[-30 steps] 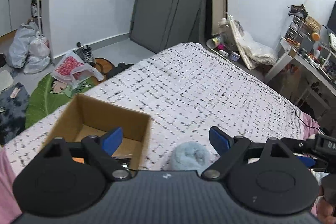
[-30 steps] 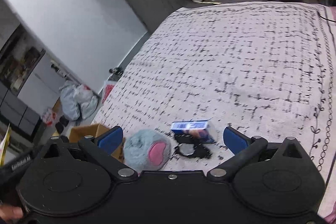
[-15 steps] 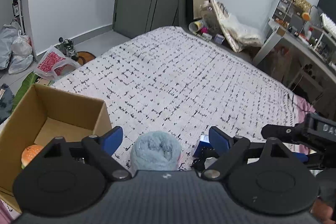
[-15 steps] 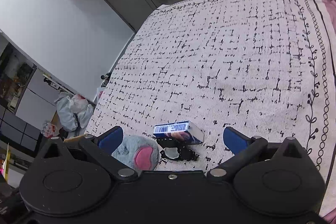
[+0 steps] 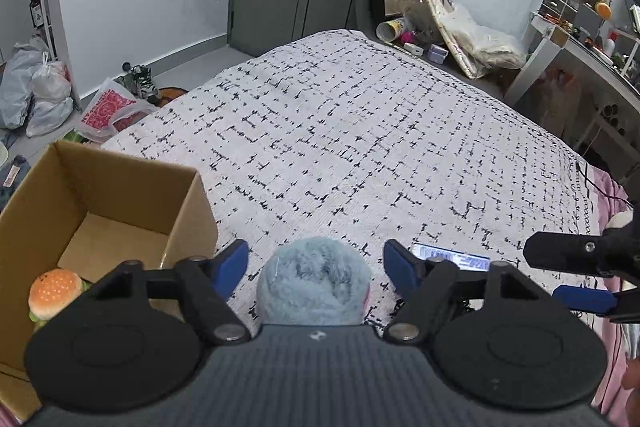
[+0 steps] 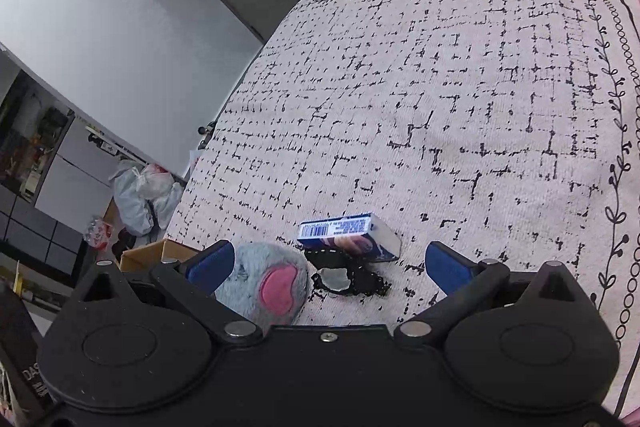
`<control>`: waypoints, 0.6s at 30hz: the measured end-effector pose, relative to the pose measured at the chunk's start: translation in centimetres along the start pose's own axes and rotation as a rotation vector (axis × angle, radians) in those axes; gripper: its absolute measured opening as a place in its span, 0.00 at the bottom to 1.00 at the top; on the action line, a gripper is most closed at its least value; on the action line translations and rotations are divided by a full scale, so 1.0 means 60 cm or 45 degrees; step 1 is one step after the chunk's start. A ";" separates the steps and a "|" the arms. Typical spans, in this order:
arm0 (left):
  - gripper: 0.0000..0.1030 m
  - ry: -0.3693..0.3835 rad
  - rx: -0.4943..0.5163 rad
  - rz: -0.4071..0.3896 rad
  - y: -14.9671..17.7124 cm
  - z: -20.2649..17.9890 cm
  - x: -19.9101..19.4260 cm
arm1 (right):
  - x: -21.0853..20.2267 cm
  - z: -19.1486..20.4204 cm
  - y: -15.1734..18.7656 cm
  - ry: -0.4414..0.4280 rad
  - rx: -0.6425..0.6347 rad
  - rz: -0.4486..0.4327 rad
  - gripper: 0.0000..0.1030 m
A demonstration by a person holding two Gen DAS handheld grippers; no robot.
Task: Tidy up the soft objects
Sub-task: 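Close the left tool on the blue fluffy plush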
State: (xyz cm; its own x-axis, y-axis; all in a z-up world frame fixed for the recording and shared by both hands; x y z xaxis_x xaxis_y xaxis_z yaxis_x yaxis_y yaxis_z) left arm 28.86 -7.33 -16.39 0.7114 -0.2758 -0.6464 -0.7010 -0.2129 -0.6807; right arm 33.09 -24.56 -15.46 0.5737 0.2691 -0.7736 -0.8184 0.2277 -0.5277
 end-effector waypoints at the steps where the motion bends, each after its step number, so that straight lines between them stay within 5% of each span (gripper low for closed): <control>1: 0.65 -0.002 -0.007 -0.002 0.002 0.003 0.001 | 0.003 0.003 0.002 -0.001 -0.005 0.006 1.00; 7: 0.49 -0.023 -0.084 0.005 0.014 0.030 0.010 | 0.018 0.026 0.013 -0.025 -0.045 0.025 1.00; 18: 0.41 0.044 -0.236 0.105 0.043 0.060 0.043 | 0.051 0.058 0.029 -0.065 -0.032 0.071 0.95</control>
Point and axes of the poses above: each gripper's, at about its wrist camera, not at the fingertips, and x roughly the way its jaws point, z to its left, y to its underside, the point moved 6 cm from there along x, roughly the way its jaws point, and after that the axes turned 15 degrees about y, right-handed, at the moved point
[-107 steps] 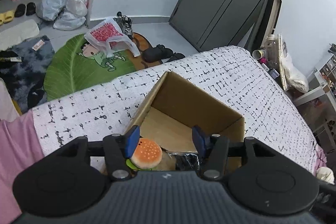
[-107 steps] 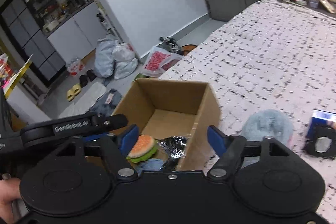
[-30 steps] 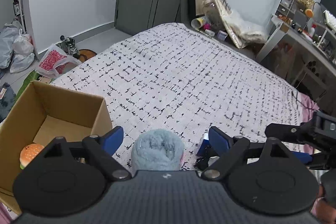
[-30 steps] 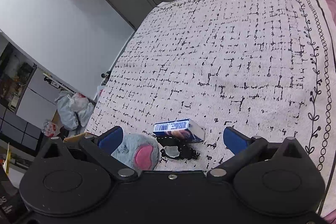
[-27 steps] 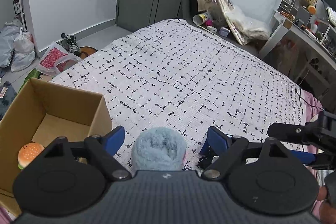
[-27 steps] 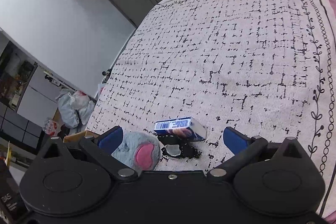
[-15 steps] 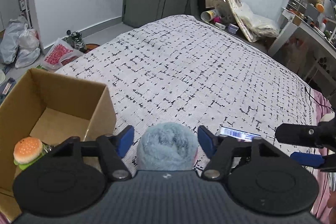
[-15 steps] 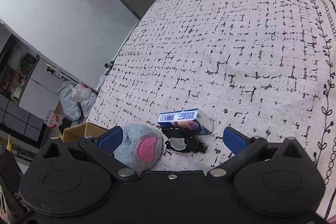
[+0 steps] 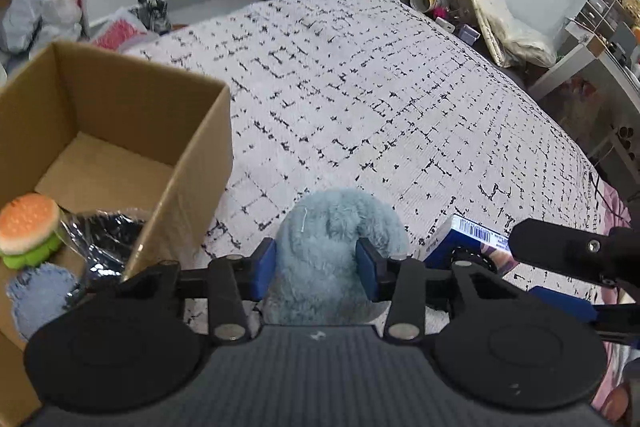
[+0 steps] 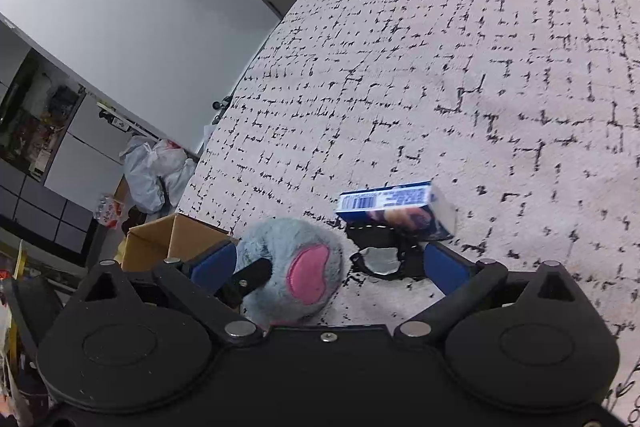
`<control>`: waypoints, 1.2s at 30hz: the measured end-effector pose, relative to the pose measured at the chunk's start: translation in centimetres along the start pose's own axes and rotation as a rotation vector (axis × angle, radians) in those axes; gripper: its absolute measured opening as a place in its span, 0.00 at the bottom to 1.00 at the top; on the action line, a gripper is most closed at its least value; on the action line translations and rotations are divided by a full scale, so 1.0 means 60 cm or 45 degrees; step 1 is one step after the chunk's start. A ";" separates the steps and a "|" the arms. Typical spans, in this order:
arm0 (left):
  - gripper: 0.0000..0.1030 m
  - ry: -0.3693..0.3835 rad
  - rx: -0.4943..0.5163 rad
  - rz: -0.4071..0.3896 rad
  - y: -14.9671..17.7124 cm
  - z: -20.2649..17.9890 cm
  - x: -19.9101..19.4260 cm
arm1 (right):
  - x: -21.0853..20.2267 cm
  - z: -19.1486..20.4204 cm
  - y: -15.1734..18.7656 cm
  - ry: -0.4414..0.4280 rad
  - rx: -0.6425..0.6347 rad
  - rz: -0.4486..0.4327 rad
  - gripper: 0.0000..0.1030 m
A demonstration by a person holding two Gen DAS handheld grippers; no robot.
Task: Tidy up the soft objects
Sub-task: 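Close the left tool on the blue fluffy plush, then lift the blue fluffy plush with the left tool and carry it over the box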
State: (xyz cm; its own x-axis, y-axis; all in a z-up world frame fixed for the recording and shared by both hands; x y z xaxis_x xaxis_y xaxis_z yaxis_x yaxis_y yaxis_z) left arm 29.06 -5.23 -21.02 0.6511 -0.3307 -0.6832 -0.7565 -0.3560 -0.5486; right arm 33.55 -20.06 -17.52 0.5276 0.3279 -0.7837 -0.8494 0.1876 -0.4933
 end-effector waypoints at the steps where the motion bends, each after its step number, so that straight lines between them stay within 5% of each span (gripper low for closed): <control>1: 0.41 0.010 -0.009 0.005 0.001 0.001 0.002 | 0.003 0.001 0.000 -0.009 0.009 0.008 0.92; 8: 0.31 0.067 -0.090 -0.005 0.006 0.012 0.000 | 0.030 0.006 0.010 -0.020 0.044 0.073 0.78; 20: 0.29 0.129 -0.186 0.026 0.012 0.013 -0.015 | 0.068 0.009 0.030 -0.029 0.127 0.147 0.59; 26: 0.28 0.148 -0.185 0.048 0.017 0.002 -0.020 | 0.076 0.009 0.041 -0.055 0.129 0.175 0.25; 36: 0.28 0.140 -0.092 0.013 -0.011 -0.023 -0.047 | 0.026 0.033 0.024 -0.084 0.040 0.043 0.21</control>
Point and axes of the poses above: each gripper's, at about its wrist camera, not at the fingertips, and x roughly the way its jaws point, z to its left, y to its underside, the point moved 6 cm from there along x, roughly the way its jaws point, and after that the axes turned 15 degrees about y, right-handed, at the moved point
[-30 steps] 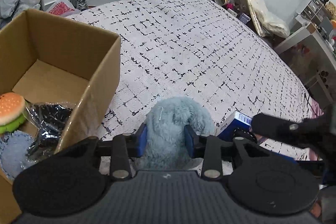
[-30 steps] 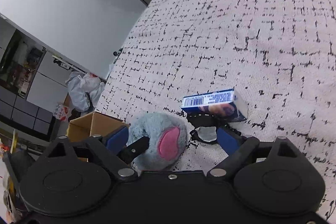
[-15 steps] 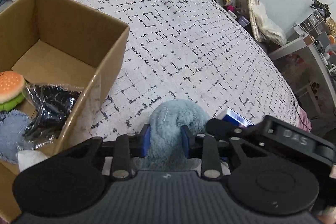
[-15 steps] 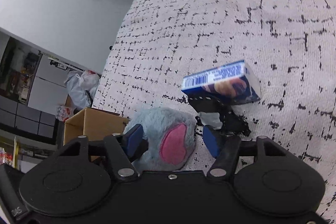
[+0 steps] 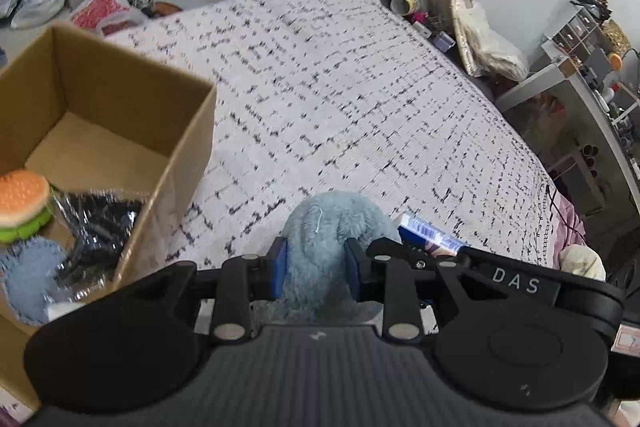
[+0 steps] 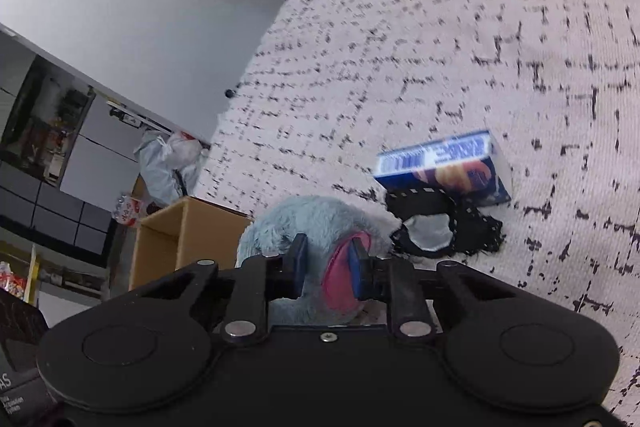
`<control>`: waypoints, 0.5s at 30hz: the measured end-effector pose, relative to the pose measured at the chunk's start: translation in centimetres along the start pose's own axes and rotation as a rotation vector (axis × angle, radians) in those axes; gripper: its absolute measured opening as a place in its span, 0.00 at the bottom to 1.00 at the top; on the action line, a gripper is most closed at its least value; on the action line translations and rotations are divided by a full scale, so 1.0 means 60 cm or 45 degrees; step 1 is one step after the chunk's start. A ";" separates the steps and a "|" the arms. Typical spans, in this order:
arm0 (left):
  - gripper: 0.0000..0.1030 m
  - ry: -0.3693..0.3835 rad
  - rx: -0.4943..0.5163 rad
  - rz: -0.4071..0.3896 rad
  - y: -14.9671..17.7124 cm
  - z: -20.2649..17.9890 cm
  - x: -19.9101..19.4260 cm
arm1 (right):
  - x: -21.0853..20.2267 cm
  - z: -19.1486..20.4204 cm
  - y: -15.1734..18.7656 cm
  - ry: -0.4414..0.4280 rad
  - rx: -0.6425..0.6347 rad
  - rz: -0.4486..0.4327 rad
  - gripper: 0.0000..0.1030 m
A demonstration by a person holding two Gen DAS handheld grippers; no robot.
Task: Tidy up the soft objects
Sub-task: 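Lift the blue fluffy plush with the left tool and carry it over the box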
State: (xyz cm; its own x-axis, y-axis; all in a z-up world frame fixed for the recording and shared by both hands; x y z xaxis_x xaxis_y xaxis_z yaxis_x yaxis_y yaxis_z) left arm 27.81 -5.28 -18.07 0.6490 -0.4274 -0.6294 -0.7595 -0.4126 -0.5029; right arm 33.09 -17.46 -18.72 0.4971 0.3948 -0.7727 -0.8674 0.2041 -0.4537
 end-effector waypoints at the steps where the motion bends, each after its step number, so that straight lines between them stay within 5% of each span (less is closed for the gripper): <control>1: 0.29 -0.001 0.010 -0.005 -0.003 -0.003 -0.004 | -0.004 0.003 -0.001 -0.008 -0.007 -0.012 0.20; 15: 0.28 -0.017 0.099 -0.084 -0.034 -0.027 -0.069 | -0.049 0.049 0.003 -0.141 -0.077 -0.111 0.19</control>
Point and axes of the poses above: each gripper's, at about its wrist camera, not at the fingertips, and x roughly the way its jaws point, z to its left, y to its underside, the point moved 6 cm from there along x, roughly the way its jaws point, and after that the axes turned 15 degrees about y, right-handed, at the moved point
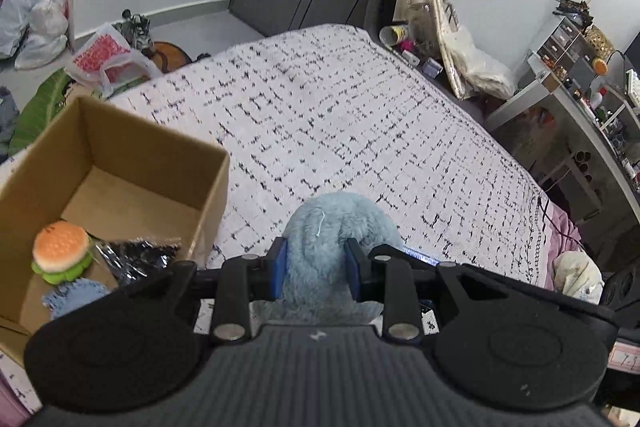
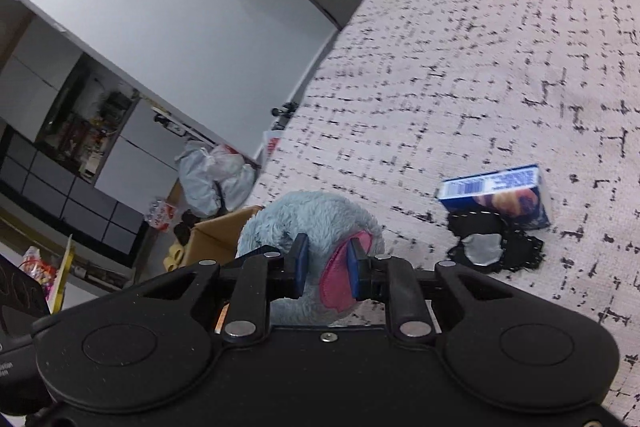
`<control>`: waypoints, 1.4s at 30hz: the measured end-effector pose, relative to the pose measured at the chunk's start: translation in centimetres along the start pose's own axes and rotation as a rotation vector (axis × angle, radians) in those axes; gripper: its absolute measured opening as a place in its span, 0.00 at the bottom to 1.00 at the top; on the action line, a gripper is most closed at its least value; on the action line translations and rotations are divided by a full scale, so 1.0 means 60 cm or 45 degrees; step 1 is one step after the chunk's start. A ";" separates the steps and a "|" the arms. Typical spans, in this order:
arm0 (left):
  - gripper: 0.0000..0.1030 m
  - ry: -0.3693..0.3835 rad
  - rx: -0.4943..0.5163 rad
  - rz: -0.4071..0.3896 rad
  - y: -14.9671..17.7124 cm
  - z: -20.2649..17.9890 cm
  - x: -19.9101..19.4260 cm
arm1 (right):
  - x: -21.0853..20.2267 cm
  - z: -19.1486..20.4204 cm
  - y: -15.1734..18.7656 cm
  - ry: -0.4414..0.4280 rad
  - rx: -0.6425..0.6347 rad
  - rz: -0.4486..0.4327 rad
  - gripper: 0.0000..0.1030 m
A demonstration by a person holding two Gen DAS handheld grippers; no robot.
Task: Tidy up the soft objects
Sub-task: 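Lift the blue fluffy plush with the left tool and carry it over the box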
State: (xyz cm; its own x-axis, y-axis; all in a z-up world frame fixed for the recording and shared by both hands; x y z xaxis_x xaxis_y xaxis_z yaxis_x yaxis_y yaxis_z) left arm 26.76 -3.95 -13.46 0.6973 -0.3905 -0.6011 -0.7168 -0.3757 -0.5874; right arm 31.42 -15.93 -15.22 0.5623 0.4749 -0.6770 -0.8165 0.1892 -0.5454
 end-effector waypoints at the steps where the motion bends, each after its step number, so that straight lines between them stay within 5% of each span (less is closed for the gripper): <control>1: 0.28 0.002 0.006 -0.009 -0.003 -0.001 -0.006 | -0.002 0.004 0.000 -0.010 -0.006 -0.007 0.19; 21: 0.25 0.014 0.026 -0.143 -0.048 0.048 -0.104 | -0.010 0.103 0.023 -0.198 -0.142 -0.156 0.19; 42: 0.24 -0.015 -0.125 -0.229 -0.068 0.177 -0.133 | 0.071 0.194 0.052 -0.212 -0.222 -0.102 0.20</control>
State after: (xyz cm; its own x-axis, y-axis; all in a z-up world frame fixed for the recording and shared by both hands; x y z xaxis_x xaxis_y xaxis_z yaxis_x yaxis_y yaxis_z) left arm 24.16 9.62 -12.03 0.8137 -0.3003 -0.4977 -0.5771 -0.5189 -0.6306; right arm 29.73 -3.34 -14.07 0.5833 0.6018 -0.5455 -0.7272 0.0878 -0.6808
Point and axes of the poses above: each gripper's, at about its wrist camera, not at the fingertips, and x roughly the way its jaws point, z to its left, y to its underside, the point moved 6 cm from there along x, roughly the way its jaws point, and after that the axes turned 15 degrees about y, right-handed, at the moved point
